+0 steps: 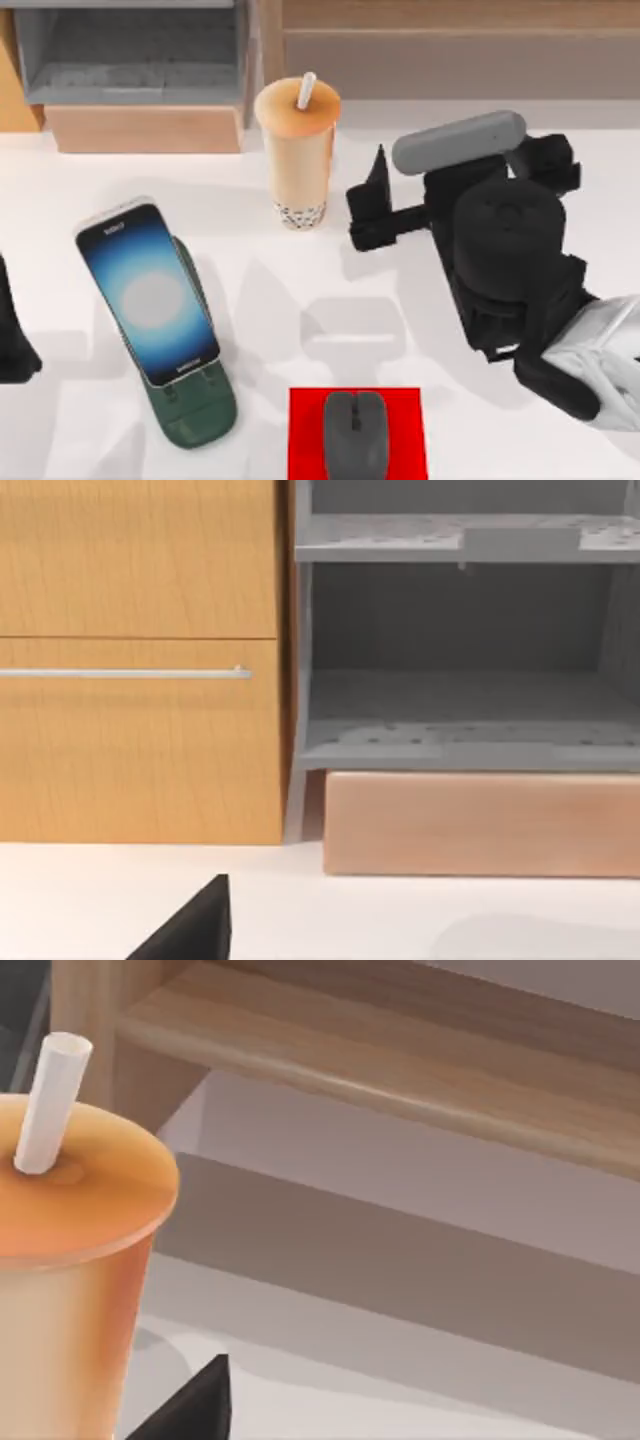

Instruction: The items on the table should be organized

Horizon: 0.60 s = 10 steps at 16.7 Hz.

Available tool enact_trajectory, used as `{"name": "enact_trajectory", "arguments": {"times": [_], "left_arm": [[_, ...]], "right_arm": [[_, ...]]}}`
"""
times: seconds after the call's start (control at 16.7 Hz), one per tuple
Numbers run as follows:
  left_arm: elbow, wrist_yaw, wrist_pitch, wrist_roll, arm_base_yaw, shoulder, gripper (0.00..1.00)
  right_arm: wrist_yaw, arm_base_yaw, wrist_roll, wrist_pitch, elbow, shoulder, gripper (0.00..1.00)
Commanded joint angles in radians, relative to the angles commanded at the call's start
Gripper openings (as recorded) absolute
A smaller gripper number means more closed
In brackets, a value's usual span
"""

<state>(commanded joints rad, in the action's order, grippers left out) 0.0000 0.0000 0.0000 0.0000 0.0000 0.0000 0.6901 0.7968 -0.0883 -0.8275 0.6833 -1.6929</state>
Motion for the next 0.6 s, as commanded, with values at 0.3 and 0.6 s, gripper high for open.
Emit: {"name": "enact_trajectory", "arguments": {"times": [0.3,0.6], "left_arm": [[0.000,0.000,0.000,0.000,0.000,0.000,1.00],[0.000,0.000,0.000,0.000,0.000,0.000,1.00]], "right_arm": [[0.130,0.116,0.041,-0.147,0.254,-0.380,1.00],[0.232,0.138,0.081,-0.254,0.475,-0.632,1.00]]}}
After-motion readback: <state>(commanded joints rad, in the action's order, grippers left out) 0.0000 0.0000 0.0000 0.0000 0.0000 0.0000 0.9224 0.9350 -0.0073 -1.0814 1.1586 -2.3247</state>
